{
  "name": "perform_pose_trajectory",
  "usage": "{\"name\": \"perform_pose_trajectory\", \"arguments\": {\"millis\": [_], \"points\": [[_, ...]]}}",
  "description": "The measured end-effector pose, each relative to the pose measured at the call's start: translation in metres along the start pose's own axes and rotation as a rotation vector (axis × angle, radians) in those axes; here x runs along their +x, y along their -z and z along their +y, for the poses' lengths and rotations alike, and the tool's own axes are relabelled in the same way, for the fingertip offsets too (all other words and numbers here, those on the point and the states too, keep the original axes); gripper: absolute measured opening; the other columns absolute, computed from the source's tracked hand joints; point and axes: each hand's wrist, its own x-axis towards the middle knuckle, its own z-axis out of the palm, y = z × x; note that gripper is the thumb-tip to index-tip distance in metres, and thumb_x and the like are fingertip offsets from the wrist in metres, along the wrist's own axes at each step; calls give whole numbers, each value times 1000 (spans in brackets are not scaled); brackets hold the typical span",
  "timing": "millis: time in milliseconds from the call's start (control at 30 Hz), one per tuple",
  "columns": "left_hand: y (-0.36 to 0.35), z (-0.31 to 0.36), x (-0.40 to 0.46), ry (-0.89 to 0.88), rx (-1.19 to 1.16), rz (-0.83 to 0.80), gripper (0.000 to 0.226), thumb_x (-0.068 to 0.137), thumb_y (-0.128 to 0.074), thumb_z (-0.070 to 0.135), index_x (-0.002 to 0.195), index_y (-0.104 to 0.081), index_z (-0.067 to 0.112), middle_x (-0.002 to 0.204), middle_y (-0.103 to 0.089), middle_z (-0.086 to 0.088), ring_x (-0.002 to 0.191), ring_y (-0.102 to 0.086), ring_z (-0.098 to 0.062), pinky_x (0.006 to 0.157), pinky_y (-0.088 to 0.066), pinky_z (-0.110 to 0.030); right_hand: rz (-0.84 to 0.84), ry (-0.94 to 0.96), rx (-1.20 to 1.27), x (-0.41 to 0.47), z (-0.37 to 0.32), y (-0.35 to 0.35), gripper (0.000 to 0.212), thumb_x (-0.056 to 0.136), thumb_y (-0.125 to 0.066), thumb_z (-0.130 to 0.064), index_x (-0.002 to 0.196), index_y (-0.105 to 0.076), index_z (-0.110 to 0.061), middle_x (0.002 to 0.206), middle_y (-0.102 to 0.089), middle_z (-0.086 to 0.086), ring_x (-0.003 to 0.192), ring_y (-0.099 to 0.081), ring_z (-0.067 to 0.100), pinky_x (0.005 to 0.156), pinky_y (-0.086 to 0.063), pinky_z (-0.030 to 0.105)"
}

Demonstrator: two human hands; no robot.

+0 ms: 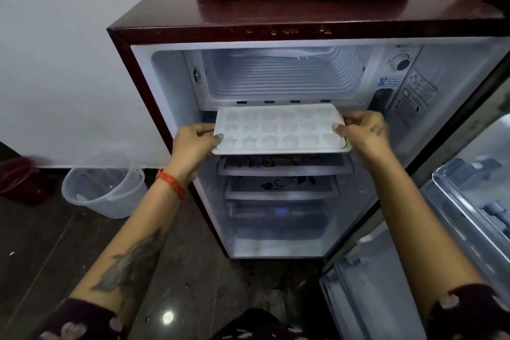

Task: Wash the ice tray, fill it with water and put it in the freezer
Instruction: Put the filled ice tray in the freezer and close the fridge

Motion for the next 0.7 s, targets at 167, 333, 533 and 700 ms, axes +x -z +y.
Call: {"name": "perform_pose_trajectory", "arguments": {"millis": [167, 333, 533, 700], "points": [[-9, 20, 28, 6, -53, 11, 37, 83, -65, -3, 119, -58, -4, 90, -62, -8, 62, -53, -7, 47, -45, -8, 58, 0, 4, 36, -12, -7, 40, 81, -72, -9, 120, -63, -6, 105, -63, 3, 94, -60, 18, 85, -48, 24], [-18, 34, 50, -40, -90, 14, 47, 74, -73, -4, 119, -60, -2, 107, -62, -12, 77, -62, -14, 60, -51, -9, 80, 14, 39, 68, -23, -15, 26, 79, -73, -7, 103, -67, -7, 100, -65, 5, 86, -60, 16, 67, -50, 23], [-32, 38, 81, -126, 0, 24, 57, 62, -84, 1, 115, -64, 0, 112, -61, -11, 107, -59, -17, 94, -48, -24, 59, 28, -36, 103, -26, -21, 29, 80, -72, -11, 109, -66, -8, 114, -67, 6, 93, -59, 11, 73, -48, 10], [-43, 38, 109, -168, 54, 82, 47, 61, -87, 6, 104, -68, 3, 118, -64, -13, 114, -58, -20, 101, -46, -29, 70, 37, -86, 121, -32, -25, 31, 84, -68, -13, 114, -65, -6, 119, -65, 11, 107, -62, 21, 87, -47, 23]]}}
